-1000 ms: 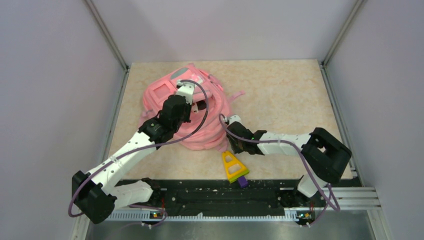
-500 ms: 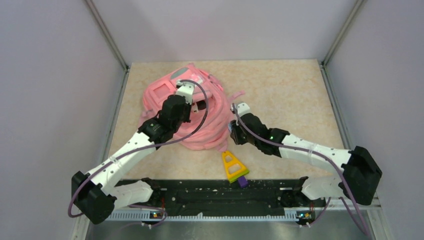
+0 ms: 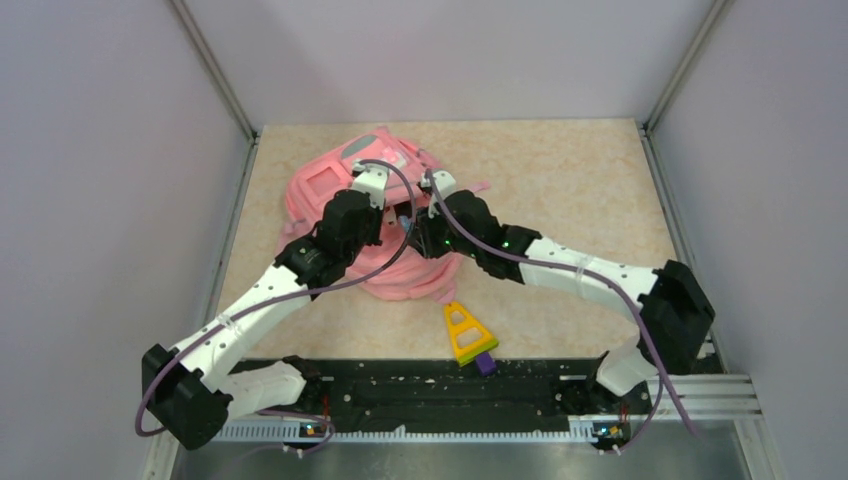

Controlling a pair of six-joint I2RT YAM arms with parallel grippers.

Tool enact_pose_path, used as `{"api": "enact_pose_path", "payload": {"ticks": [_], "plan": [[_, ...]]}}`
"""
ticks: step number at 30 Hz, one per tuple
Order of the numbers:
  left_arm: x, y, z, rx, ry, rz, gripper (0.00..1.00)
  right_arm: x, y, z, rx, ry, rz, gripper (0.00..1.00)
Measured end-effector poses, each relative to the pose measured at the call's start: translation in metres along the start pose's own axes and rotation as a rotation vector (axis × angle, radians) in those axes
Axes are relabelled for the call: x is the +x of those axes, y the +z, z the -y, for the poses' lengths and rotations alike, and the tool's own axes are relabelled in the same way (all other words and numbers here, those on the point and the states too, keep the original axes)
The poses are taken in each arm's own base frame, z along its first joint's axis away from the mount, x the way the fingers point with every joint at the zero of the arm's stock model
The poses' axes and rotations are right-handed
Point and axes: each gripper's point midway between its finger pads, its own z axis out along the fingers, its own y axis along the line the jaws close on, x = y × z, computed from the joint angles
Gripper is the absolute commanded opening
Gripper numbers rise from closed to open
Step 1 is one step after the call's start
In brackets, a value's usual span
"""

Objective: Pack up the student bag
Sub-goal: Place the stationery in the student bag.

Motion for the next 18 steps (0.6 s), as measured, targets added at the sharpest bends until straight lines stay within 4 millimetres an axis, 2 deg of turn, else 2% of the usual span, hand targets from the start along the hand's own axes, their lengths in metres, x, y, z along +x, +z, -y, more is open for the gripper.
{"api": "enact_pose_path", "payload": {"ticks": [10, 18], "plan": [[-0.001, -0.001, 0.003, 0.017, -0.009, 0.002, 0.0, -0.016, 0.051, -0.023, -0.081, 0.002, 0.043, 0.0], [-0.001, -0.002, 0.003, 0.022, -0.014, 0.004, 0.0, -0.018, 0.084, -0.024, -0.091, 0.005, 0.116, 0.0]]}}
